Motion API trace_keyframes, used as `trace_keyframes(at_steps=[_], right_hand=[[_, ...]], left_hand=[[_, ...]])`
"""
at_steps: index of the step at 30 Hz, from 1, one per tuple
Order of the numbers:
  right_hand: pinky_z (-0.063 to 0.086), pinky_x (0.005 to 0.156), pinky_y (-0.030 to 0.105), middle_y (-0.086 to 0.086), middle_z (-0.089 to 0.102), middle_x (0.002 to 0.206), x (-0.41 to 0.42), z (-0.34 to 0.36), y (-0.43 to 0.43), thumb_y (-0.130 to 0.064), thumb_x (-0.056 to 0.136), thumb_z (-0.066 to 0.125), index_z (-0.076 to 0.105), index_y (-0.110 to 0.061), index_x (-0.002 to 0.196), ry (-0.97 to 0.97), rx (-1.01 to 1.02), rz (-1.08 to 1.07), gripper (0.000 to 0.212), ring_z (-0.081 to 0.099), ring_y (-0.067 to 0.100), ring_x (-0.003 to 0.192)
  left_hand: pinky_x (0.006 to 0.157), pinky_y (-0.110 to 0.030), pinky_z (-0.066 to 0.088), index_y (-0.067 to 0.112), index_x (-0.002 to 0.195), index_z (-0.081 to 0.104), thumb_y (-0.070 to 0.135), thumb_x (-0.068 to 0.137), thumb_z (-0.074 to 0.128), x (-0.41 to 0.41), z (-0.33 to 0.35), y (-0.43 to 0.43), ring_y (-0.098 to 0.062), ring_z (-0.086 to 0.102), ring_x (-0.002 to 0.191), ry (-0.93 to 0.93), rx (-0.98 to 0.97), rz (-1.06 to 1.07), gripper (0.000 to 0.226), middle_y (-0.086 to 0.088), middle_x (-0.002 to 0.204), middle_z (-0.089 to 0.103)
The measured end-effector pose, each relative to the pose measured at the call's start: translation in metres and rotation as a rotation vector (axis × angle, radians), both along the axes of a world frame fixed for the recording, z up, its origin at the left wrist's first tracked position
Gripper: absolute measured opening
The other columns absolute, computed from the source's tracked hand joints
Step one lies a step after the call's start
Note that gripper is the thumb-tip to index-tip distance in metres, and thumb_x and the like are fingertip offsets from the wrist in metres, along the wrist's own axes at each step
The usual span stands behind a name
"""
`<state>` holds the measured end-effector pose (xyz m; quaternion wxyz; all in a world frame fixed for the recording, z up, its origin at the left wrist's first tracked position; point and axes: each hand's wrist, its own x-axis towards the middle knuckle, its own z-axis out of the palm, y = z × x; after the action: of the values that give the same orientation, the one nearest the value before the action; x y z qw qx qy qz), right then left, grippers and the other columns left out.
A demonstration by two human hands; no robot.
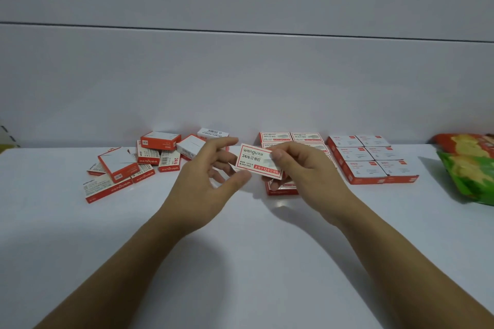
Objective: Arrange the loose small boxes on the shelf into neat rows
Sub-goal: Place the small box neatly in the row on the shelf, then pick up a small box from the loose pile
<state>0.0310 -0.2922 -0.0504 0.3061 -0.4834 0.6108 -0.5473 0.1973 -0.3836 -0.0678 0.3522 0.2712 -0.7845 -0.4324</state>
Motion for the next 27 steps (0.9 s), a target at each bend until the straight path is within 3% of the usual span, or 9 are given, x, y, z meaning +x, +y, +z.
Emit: trace_keyframes(at_steps=[4,8,10,13,17,20,23,25,27], right_hand=[[0.051,0.060,0.021,0.002,0.072,0.076,0.002,-0.001,0.000,-0.023,0.098,0.051,0.065,-0.011,0.092,-0.029,0.021,0.008,0.019,0.063,0.016,0.061],[0.054,0.062,0.029,0.001,0.071,0.079,0.003,-0.002,-0.001,-0.022,0.097,0.052,0.066,-0.013,0.091,-0.049,0.028,0.021,0.018,0.067,0.024,0.068],[0.054,0.062,0.029,0.002,0.071,0.078,0.002,-0.002,-0.001,-0.023,0.097,0.052,0.067,-0.013,0.091,-0.039,0.037,0.021,0.019,0.065,0.022,0.065],[0.051,0.058,0.021,0.000,0.070,0.073,0.000,-0.002,0.000,-0.023,0.098,0.050,0.068,-0.011,0.092,0.015,0.055,0.011,0.022,0.060,0.012,0.059],[0.057,0.064,0.027,-0.004,0.072,0.083,-0.005,-0.002,0.001,-0.027,0.098,0.051,0.069,-0.015,0.096,0.095,0.118,0.019,0.022,0.065,0.012,0.069],[0.056,0.078,0.033,-0.006,0.071,0.096,-0.009,-0.003,0.002,-0.033,0.093,0.058,0.066,-0.024,0.108,0.364,0.114,0.001,0.019,0.066,0.014,0.085],[0.044,0.092,0.025,-0.012,0.054,0.123,-0.010,-0.001,0.005,-0.048,0.079,0.070,0.052,-0.029,0.132,0.839,0.099,-0.005,0.059,0.051,0.005,0.108],[0.040,0.091,0.025,-0.009,0.050,0.123,-0.008,0.002,0.007,-0.046,0.075,0.075,0.051,-0.027,0.134,0.991,0.050,-0.024,0.067,0.046,0.009,0.111],[0.045,0.087,0.034,-0.001,0.058,0.113,-0.007,0.001,0.006,-0.037,0.073,0.079,0.060,-0.020,0.125,1.109,-0.037,-0.048,0.058,0.052,0.020,0.104]], left_hand=[[0.080,-0.034,0.054,0.028,0.114,0.057,0.043,0.067,0.068,0.000,-0.001,-0.005,-0.015,0.066,0.090,0.119,0.178,-0.015,0.051,0.008,0.088,0.069],[0.077,-0.031,0.053,0.030,0.113,0.058,0.040,0.068,0.070,0.001,-0.002,-0.007,-0.019,0.067,0.091,0.118,0.206,-0.035,0.048,0.003,0.094,0.071],[0.077,-0.025,0.053,0.035,0.118,0.053,0.038,0.070,0.075,0.003,-0.002,-0.007,-0.013,0.063,0.095,0.041,0.110,-0.037,0.054,0.010,0.102,0.068],[0.075,-0.011,0.046,0.047,0.123,0.042,0.038,0.073,0.078,0.004,-0.002,-0.003,0.005,0.051,0.098,-0.200,-0.209,-0.002,0.062,0.031,0.105,0.054],[0.072,-0.009,0.044,0.036,0.120,0.055,0.040,0.075,0.075,0.005,-0.003,-0.006,0.002,0.053,0.096,-0.237,-0.356,0.033,0.049,0.027,0.102,0.060],[0.070,-0.011,0.045,0.035,0.116,0.058,0.039,0.074,0.076,0.005,-0.003,-0.007,0.001,0.056,0.091,-0.236,-0.368,0.052,0.045,0.024,0.096,0.062],[0.067,-0.008,0.044,0.030,0.116,0.060,0.040,0.074,0.075,0.003,-0.002,-0.004,0.000,0.058,0.085,-0.221,-0.380,0.066,0.046,0.021,0.096,0.063],[0.068,-0.004,0.042,0.026,0.117,0.061,0.039,0.073,0.075,0.001,-0.001,-0.002,0.001,0.058,0.081,-0.220,-0.381,0.072,0.048,0.019,0.096,0.061],[0.068,-0.004,0.041,0.026,0.116,0.062,0.040,0.073,0.076,-0.002,-0.002,0.000,0.000,0.058,0.082,-0.213,-0.399,0.065,0.047,0.017,0.096,0.063]])
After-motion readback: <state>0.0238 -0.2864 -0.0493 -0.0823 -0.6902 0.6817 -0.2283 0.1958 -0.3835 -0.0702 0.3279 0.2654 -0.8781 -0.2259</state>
